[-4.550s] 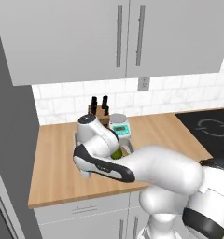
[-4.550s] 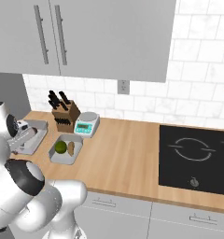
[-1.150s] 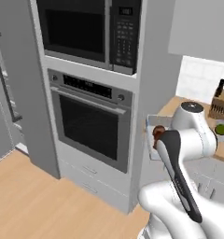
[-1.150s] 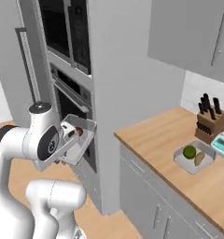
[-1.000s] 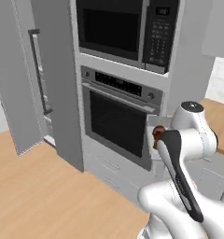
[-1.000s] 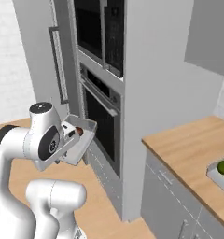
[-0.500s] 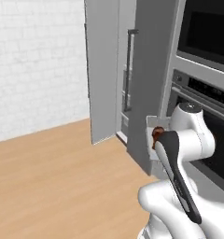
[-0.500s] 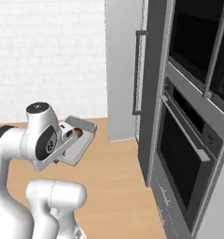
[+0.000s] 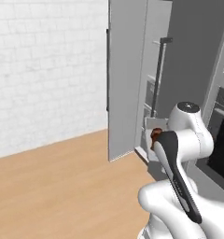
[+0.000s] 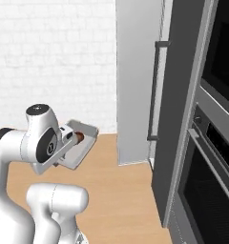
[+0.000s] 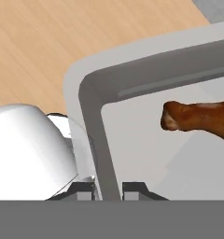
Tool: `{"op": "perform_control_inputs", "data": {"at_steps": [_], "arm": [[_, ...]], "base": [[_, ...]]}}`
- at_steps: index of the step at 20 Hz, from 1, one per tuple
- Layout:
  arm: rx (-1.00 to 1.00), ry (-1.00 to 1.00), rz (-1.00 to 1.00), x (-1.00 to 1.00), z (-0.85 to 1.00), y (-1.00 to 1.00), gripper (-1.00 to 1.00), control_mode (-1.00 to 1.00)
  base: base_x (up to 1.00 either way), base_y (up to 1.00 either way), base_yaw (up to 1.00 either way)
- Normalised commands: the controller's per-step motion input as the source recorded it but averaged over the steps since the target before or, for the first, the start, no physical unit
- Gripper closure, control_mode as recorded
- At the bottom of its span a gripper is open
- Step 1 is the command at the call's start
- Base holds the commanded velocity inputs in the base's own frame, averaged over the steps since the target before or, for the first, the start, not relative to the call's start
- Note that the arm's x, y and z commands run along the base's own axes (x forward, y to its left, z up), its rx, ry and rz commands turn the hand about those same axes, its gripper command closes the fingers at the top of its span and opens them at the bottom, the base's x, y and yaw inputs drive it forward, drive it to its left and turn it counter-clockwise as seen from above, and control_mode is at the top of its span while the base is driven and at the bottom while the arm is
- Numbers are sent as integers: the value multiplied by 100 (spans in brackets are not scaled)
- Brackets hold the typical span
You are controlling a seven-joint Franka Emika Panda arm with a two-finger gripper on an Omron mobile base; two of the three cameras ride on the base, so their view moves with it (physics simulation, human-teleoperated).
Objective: Take the meat container that has the chicken drumstick and place it on the second highest rack of the freezer. Then take the vegetable container that has the lime and sweet potato and place it on the highest rack of the freezer.
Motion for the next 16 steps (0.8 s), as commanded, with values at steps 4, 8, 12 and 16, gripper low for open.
{"op": "perform_control_inputs", "data": {"at_steps": [4,8,12,16], "arm": [[0,0,0,0,0,0,100,100],[0,0,0,0,0,0,100,100],[0,0,0,0,0,0,100,100],[0,0,0,0,0,0,100,100]], "base": [[100,32,-33],[100,42,-48],[97,73,-53],[66,74,-49]]}}
